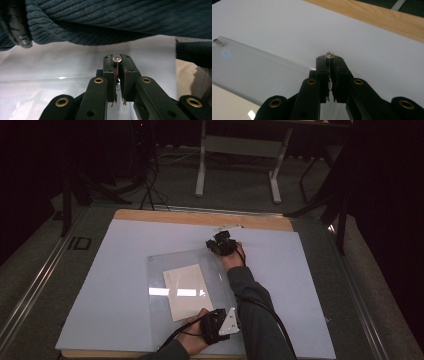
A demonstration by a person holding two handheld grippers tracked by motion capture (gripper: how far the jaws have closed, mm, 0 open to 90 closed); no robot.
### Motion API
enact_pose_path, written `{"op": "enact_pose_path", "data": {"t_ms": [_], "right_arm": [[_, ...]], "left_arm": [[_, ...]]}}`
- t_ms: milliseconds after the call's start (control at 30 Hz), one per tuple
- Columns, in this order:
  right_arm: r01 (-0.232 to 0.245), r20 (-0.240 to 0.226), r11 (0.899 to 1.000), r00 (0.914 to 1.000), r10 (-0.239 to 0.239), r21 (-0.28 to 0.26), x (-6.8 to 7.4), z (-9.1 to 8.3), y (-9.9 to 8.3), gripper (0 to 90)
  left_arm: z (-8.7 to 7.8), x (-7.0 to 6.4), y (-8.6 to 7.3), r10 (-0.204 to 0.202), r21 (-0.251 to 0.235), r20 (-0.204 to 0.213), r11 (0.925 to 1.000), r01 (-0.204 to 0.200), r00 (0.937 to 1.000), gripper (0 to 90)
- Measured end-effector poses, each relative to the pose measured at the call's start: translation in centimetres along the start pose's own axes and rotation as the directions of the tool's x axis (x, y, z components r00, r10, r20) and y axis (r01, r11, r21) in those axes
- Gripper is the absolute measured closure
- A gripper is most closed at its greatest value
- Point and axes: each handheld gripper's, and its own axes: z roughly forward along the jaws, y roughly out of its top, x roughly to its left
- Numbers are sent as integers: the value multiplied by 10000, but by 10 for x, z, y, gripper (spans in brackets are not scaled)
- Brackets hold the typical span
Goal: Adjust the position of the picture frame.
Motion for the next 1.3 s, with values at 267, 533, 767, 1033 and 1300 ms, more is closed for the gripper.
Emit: {"op": "enact_pose_path", "data": {"t_ms": [267,533,767,1033,1300], "right_arm": [[-187,-217,9998,9996,188,45,-3,5,-5,695],[49,-315,10000,9995,-52,-74,-16,-18,-21,624],[197,-238,9997,9995,-200,-134,-28,-42,-41,628],[958,-511,9953,9940,-964,-126,-25,-82,-72,648],[1229,-760,9915,9891,-1258,-423,-16,-119,-91,656]], "left_arm": [[-1,3,-4,211,-241,171,9995,-207,9996,758],[-20,14,-18,-443,-924,924,9943,529,9947,588],[-32,41,-29,-1499,-1096,152,9825,1506,9886,589],[-36,86,-36,-2587,-1058,-971,9628,2485,9611,592],[-37,123,-41,-3488,-1346,-1749,9348,3286,9207,592]]}}
